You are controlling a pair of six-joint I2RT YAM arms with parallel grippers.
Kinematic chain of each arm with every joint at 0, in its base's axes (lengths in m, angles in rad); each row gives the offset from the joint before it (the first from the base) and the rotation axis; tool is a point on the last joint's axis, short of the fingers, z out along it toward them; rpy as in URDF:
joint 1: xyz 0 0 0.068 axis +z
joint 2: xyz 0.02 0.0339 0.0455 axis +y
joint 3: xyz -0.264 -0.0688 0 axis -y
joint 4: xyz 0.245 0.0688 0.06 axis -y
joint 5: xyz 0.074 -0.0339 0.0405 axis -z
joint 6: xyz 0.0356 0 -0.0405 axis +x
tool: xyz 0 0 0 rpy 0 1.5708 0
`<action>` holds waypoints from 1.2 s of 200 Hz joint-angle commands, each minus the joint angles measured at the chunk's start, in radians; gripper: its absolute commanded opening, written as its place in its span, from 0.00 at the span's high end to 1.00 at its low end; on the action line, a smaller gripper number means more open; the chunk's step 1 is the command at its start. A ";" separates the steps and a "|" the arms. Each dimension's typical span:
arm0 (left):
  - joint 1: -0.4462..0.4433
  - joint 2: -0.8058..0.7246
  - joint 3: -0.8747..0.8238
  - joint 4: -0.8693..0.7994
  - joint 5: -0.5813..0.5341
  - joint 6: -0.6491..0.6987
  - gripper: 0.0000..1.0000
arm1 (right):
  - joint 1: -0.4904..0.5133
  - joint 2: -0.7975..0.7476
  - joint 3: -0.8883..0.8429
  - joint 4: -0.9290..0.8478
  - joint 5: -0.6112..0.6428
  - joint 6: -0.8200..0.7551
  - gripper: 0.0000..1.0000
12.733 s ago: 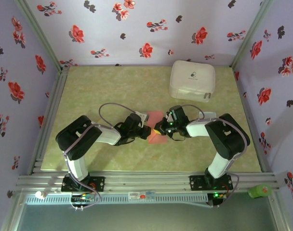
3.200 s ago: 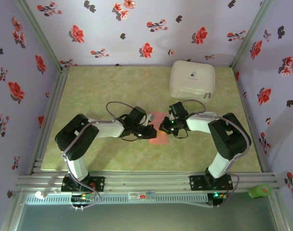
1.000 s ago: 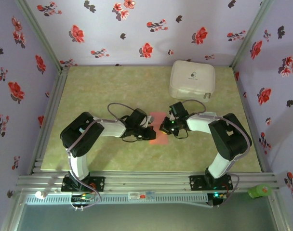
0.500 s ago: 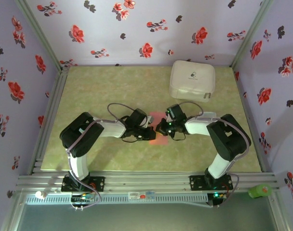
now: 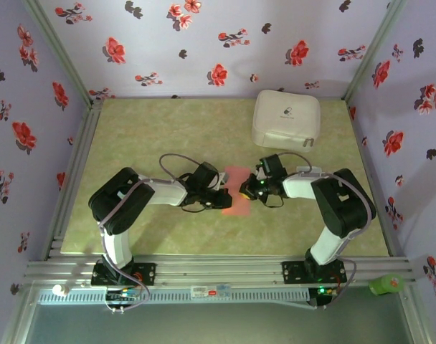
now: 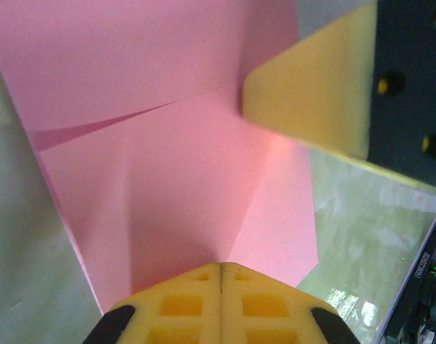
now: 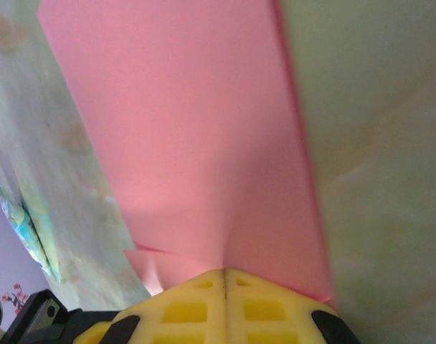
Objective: Fold a paper plane with a square sheet of paper (pick it up from the middle)
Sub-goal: Fold the triangle a second time at the center of the table.
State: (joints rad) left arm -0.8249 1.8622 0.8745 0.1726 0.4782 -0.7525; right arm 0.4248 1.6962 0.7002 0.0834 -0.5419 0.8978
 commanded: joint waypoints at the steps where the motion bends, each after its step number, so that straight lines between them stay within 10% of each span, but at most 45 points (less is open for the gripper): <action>1: -0.008 0.017 -0.044 -0.106 -0.046 0.000 1.00 | -0.055 0.012 0.005 -0.059 0.093 -0.048 0.98; 104: -0.011 0.015 -0.043 -0.099 -0.044 -0.006 1.00 | -0.028 -0.109 -0.031 0.048 -0.044 -0.060 0.96; 240: -0.022 -0.082 0.056 -0.089 -0.036 -0.032 1.00 | -0.007 0.012 0.022 -0.191 0.116 -0.120 1.00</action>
State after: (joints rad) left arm -0.8333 1.8153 0.8761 0.1184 0.4522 -0.7792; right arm 0.4191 1.6760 0.7216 -0.0170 -0.5140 0.8024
